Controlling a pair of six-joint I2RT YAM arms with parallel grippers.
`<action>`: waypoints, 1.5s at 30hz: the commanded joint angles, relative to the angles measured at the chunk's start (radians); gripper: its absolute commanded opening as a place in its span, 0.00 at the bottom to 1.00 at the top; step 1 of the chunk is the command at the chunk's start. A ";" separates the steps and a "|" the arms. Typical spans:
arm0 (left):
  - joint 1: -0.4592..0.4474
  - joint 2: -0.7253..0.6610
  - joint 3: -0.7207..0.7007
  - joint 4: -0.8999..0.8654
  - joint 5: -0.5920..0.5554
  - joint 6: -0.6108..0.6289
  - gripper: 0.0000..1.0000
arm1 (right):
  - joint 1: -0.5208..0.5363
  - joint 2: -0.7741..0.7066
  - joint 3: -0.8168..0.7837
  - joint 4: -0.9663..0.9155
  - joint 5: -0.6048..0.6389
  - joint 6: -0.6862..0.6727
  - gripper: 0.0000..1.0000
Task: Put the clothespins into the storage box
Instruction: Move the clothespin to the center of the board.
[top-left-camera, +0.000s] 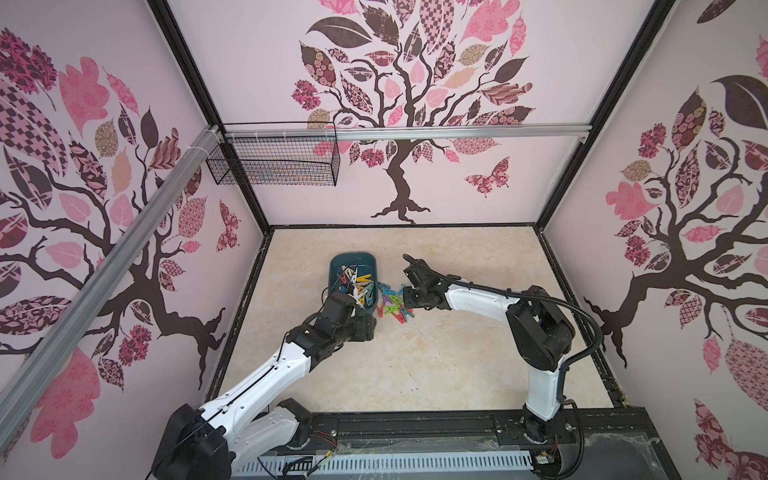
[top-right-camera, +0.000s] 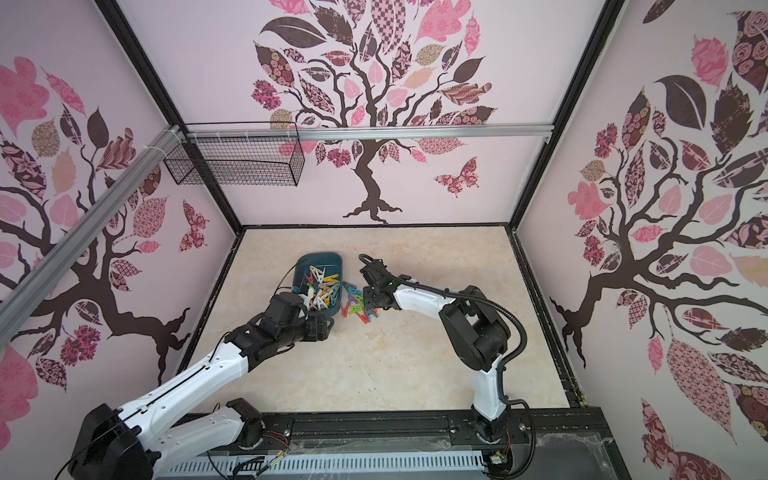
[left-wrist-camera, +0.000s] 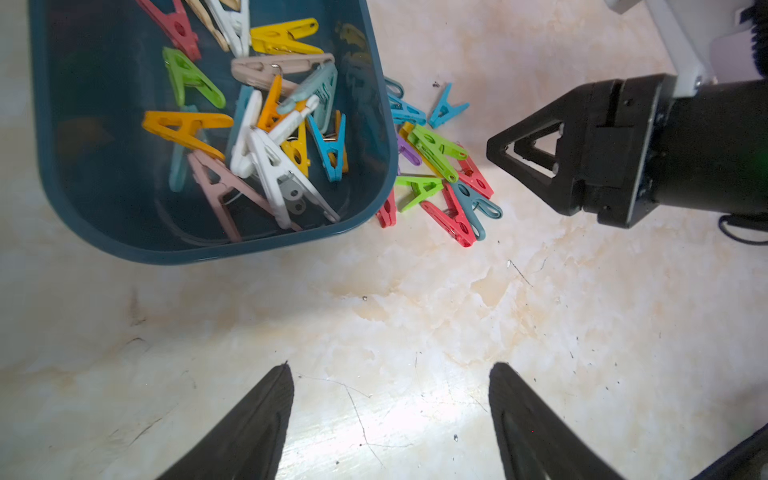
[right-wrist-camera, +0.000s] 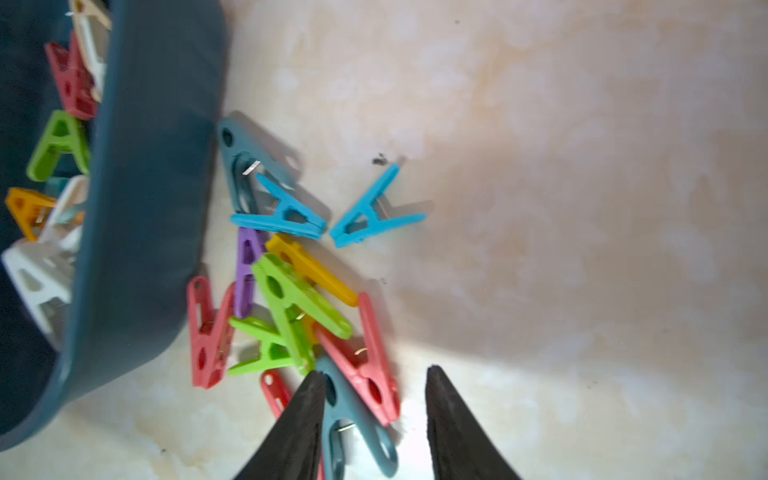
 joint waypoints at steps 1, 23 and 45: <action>-0.012 0.020 -0.030 0.054 0.010 -0.022 0.77 | 0.011 -0.010 0.001 0.014 -0.023 -0.022 0.47; -0.013 -0.015 -0.049 0.030 -0.025 0.001 0.77 | 0.023 0.318 0.299 -0.098 0.067 -0.076 0.62; -0.012 0.009 -0.004 0.006 -0.025 0.036 0.77 | -0.012 -0.078 -0.144 -0.118 0.028 -0.077 0.50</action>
